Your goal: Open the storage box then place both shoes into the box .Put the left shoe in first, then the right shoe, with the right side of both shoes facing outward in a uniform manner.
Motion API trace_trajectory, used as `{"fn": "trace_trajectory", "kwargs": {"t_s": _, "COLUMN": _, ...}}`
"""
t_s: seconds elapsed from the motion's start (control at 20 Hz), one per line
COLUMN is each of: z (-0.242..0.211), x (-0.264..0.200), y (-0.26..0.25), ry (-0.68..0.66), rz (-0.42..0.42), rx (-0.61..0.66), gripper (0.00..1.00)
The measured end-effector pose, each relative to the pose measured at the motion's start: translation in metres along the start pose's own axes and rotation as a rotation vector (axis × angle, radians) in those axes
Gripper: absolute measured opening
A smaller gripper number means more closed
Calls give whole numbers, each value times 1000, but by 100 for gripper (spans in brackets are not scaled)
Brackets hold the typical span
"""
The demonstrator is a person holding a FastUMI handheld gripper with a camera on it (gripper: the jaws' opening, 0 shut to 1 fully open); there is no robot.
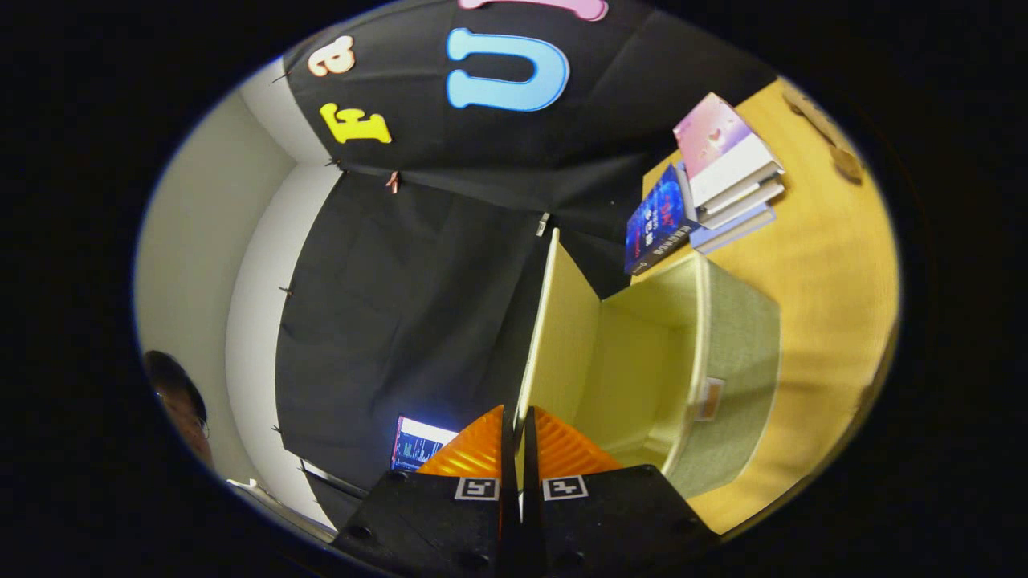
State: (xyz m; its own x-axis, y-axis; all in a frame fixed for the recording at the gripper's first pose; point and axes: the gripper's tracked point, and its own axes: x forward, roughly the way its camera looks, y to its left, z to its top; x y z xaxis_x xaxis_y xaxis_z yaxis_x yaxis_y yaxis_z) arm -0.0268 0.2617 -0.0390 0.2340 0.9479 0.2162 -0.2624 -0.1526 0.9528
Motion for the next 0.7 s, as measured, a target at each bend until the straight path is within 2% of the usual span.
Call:
{"fn": "trace_trajectory", "kwargs": {"t_s": 0.25, "z": -12, "x": 40, "y": 40, "ry": -3, "rz": -8, "rx": -79, "gripper": 5}}
{"fn": "trace_trajectory", "kwargs": {"t_s": 0.7, "z": -42, "x": 102, "y": 69, "ry": 19, "rz": -37, "rx": -155, "gripper": 5}}
